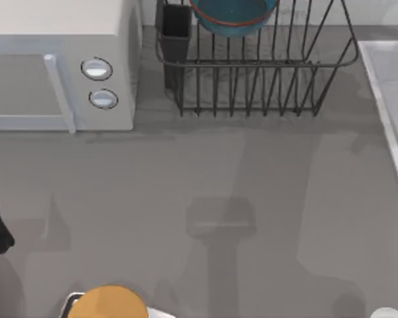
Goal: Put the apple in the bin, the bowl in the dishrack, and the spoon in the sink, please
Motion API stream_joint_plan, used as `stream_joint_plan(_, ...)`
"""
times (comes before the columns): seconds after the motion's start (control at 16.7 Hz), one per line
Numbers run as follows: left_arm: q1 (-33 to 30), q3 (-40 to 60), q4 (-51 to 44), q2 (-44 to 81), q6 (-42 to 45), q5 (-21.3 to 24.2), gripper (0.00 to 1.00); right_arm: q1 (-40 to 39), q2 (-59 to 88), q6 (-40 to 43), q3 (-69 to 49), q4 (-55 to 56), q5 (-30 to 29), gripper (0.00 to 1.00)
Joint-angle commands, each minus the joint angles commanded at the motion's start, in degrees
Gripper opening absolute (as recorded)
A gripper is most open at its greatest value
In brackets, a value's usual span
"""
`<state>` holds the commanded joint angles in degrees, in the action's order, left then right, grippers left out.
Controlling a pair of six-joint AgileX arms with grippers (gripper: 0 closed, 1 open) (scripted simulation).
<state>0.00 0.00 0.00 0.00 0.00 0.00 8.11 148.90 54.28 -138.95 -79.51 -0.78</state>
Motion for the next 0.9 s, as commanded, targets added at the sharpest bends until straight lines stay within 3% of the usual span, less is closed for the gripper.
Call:
stream_joint_plan(0.54, 0.00, 0.00, 0.00, 0.00, 0.00, 0.00, 1.00, 0.00, 0.00, 0.00, 0.00, 0.00, 0.00, 0.98)
stream_joint_plan(0.9, 0.00, 0.00, 0.00, 0.00, 0.00, 0.00, 1.00, 0.00, 0.00, 0.00, 0.00, 0.00, 0.00, 1.00)
